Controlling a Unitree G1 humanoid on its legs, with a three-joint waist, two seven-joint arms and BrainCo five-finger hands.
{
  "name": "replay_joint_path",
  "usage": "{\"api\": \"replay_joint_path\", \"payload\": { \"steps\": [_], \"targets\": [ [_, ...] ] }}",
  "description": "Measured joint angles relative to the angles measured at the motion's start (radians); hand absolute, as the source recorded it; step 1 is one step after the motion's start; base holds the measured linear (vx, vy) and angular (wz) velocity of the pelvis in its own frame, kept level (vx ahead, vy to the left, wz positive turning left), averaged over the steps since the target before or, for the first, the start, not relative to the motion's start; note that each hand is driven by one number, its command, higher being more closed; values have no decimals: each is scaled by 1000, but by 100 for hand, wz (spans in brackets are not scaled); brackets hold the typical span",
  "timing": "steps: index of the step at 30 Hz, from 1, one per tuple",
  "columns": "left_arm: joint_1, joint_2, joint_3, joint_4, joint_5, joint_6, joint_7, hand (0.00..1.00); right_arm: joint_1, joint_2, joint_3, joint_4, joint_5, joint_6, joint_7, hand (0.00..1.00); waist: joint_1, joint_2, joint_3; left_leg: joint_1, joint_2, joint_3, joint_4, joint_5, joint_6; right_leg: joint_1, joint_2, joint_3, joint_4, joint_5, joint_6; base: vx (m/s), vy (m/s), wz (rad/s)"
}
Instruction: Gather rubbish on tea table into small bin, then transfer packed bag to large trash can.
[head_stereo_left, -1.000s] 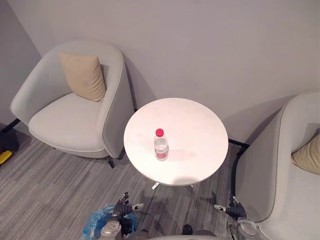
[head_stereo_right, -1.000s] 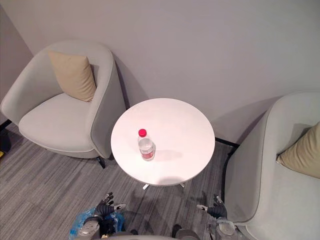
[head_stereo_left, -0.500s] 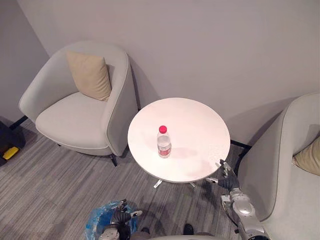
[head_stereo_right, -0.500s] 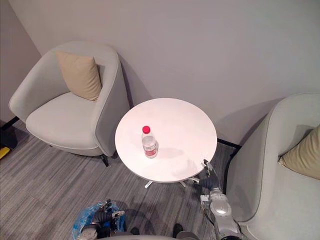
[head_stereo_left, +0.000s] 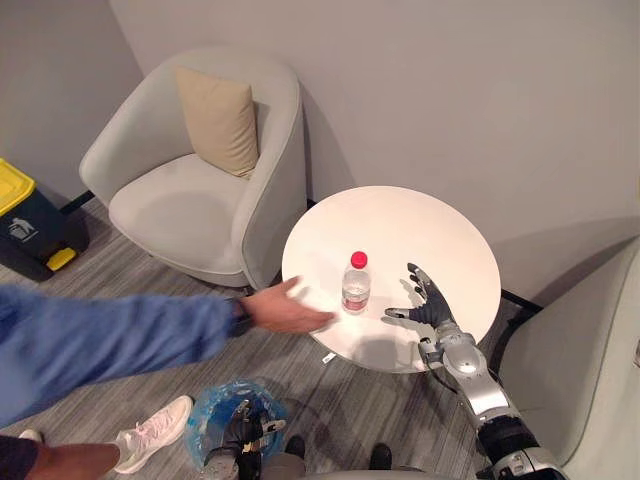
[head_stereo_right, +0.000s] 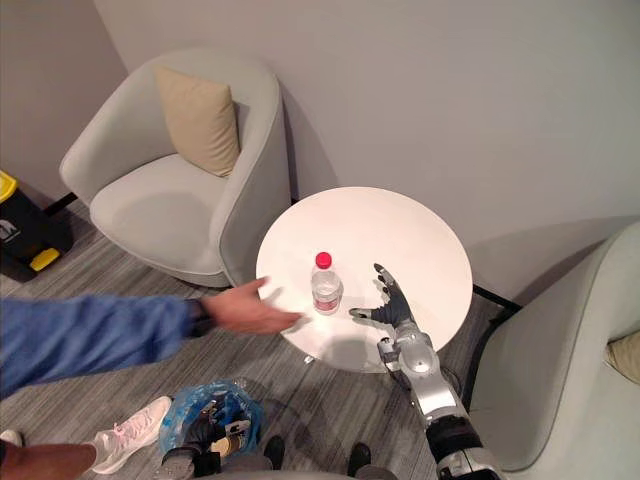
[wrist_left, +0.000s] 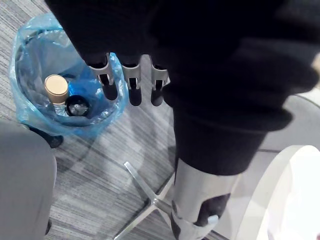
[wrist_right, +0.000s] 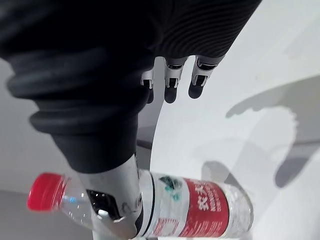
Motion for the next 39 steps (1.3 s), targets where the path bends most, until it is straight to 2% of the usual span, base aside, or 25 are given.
{"api": "replay_joint_path", "payload": {
  "steps": [3, 8, 10, 26, 39],
  "targets": [
    [-4, -2, -4, -10, -1, -1, 0, 0, -70, 0, 24, 57, 1, -1, -3, 0, 19, 8, 11, -27, -5, -21, 0, 15, -2, -18, -4, -19, 2, 5, 2, -69, -1, 22],
    [-19, -3, -6, -18, -4, -4, 0, 0, -149, 14, 38, 108, 3, -2, -16, 0, 30, 22, 54, -49, -8, -44, -13, 36, -3, -32, -7, -43, 3, 12, 3, -78, 0, 17],
    [-30, -2, -13, -19, -9, -5, 1, 0, -164, 19, 39, 132, 10, -1, -20, 0, 48, 22, 62, -58, -7, -45, -22, 44, -2, -46, -8, -43, 4, 14, 4, -60, -5, 1],
    [-40, -3, -29, -37, -10, -12, 2, 0, -193, 21, 61, 147, 11, -2, -24, 0, 46, 20, 99, -57, -13, -45, -29, 49, 0, -50, -14, -41, 8, 13, 6, -1, 1, 1],
    [-39, -4, -34, -38, 1, -12, 1, 0, -71, 18, 61, 23, 0, -13, -2, 0, 42, 19, 98, -37, -7, -20, -41, 48, 1, -49, -13, -17, 17, 9, 10, -13, 2, -5]
  ]
}}
